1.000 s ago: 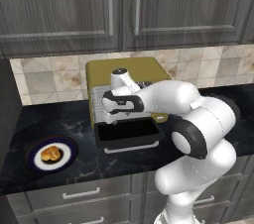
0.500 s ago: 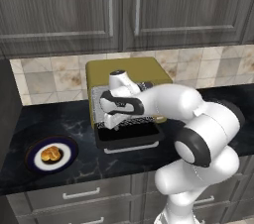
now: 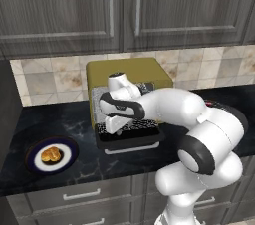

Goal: Open the toaster oven door. Place the bread on the top rack in the toaster oven and place the steak on the bottom rack.

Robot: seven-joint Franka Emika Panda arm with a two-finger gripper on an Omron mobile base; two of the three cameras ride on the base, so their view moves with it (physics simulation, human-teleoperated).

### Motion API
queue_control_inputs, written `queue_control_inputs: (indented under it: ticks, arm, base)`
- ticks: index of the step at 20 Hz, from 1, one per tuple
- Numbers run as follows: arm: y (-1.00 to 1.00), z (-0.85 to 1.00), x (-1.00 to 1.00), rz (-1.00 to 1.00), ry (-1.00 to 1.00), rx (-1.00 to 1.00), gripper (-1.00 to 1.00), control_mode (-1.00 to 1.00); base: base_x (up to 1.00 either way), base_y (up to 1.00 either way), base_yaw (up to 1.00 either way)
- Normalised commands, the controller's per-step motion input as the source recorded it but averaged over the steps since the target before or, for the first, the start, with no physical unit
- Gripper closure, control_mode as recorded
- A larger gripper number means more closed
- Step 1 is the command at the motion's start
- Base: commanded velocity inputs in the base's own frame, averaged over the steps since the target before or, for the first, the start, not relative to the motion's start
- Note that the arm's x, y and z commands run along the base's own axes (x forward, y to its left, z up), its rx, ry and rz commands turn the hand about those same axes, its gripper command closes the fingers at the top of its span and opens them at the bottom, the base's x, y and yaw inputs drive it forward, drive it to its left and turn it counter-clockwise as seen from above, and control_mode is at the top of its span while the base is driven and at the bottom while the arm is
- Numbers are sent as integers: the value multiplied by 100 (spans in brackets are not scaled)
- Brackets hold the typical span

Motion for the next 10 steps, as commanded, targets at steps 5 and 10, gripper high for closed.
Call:
queue_control_inputs:
  ticks: [5,10]
  arm:
    - [-13,-88,-80,0,16,0,100,-100]
    - [-28,-13,-64,-2,4,13,100,-100]
  base:
    - [0,0,0]
    - [0,0,0]
